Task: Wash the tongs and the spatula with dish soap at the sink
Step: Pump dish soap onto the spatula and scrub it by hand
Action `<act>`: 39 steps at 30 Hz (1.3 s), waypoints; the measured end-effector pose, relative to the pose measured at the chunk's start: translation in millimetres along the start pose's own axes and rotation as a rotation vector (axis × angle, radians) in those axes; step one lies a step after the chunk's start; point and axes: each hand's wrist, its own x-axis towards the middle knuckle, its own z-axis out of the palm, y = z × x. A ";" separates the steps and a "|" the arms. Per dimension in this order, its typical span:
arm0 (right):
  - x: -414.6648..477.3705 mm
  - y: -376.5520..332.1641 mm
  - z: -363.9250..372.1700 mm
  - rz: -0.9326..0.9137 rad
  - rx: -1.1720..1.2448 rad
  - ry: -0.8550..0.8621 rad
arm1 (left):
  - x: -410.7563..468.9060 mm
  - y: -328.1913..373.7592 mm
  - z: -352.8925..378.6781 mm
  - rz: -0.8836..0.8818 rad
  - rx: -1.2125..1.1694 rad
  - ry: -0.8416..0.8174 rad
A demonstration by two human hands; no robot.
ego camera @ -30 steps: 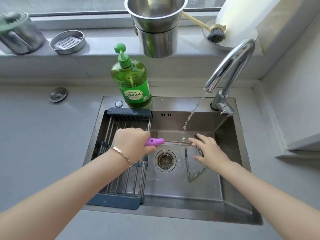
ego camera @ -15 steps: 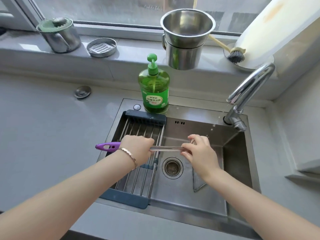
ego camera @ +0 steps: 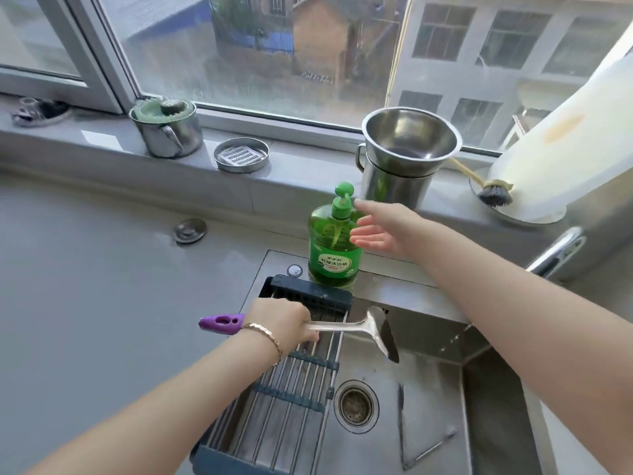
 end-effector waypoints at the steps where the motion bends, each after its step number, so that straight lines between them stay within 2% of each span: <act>1: 8.3 -7.6 2.8 0.058 0.063 -0.020 | 2.4 -3.3 -1.1 -0.001 -0.027 0.005; 4: 29.1 -17.6 10.2 0.157 0.210 -0.039 | 10.3 -11.9 -3.3 -0.005 -0.081 -0.009; 8: 48.3 -22.2 15.7 0.187 0.348 -0.085 | 23.3 -21.0 -2.6 -0.005 -0.107 -0.036; 19: 69.7 -22.9 7.4 0.260 0.475 -0.127 | 44.1 -26.0 10.8 -0.036 -0.169 -0.075; 27: 68.7 -24.3 9.1 0.274 0.504 -0.132 | 46.7 -30.4 19.2 -0.038 -0.164 -0.053; 35: 66.6 -15.5 18.5 0.227 0.517 -0.066 | 32.3 -23.1 13.1 -0.084 -0.194 -0.034; 39: 55.4 -16.2 17.6 0.194 0.460 -0.056 | 22.0 -22.1 5.6 -0.120 -0.220 0.002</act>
